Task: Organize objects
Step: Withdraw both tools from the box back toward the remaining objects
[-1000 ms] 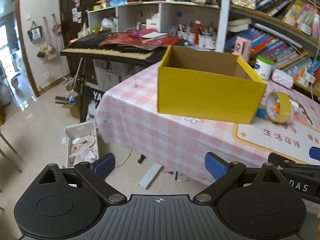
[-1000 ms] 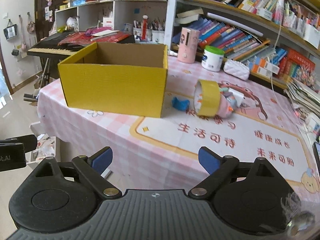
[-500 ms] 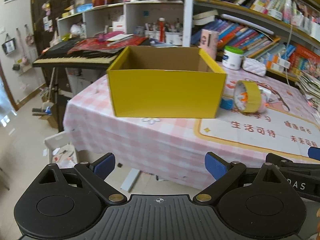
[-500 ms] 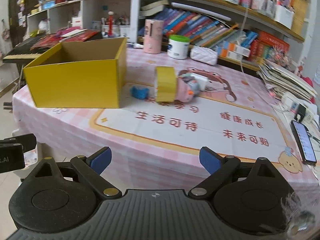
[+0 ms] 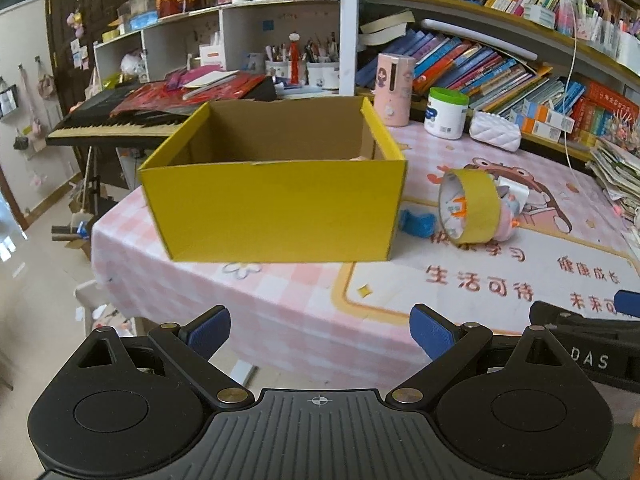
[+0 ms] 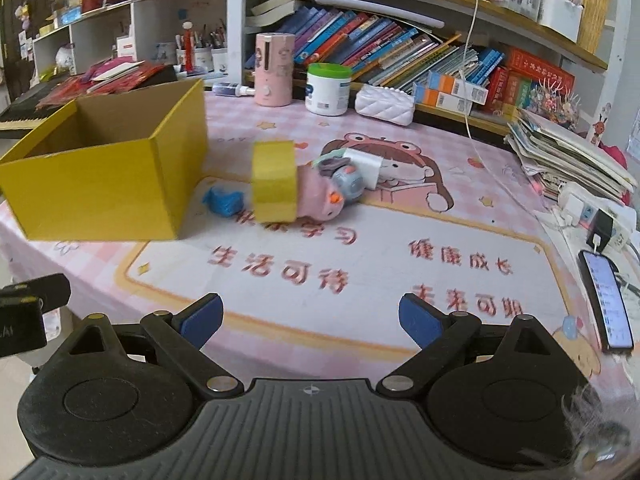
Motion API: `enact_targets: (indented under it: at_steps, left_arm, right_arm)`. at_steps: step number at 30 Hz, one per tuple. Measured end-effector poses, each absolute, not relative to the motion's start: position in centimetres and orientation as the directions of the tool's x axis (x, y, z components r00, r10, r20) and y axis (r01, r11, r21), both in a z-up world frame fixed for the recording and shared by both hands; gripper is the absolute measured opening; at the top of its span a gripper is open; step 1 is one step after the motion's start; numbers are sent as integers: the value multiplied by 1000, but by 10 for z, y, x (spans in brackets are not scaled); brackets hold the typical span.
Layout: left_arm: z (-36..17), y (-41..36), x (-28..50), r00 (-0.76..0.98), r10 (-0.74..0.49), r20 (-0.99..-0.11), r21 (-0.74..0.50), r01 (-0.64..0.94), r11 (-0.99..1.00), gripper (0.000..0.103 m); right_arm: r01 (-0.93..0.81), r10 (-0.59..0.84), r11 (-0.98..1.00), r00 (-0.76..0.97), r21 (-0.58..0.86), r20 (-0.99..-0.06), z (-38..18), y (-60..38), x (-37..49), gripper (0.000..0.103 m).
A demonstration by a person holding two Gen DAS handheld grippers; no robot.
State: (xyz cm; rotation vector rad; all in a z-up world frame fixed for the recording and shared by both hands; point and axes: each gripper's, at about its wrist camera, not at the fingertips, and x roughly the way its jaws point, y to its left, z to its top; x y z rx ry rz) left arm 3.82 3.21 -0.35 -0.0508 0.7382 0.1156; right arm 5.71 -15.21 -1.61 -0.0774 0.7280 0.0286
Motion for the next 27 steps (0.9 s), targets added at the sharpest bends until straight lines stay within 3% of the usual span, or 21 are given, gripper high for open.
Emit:
enact_targets:
  at_steps: [27]
  left_arm:
    - [-9,-95,131,749,74,-658,6,-93,996,96]
  right_arm:
    - [-40,26,999,800,-10,-599,-3,-277,167,95]
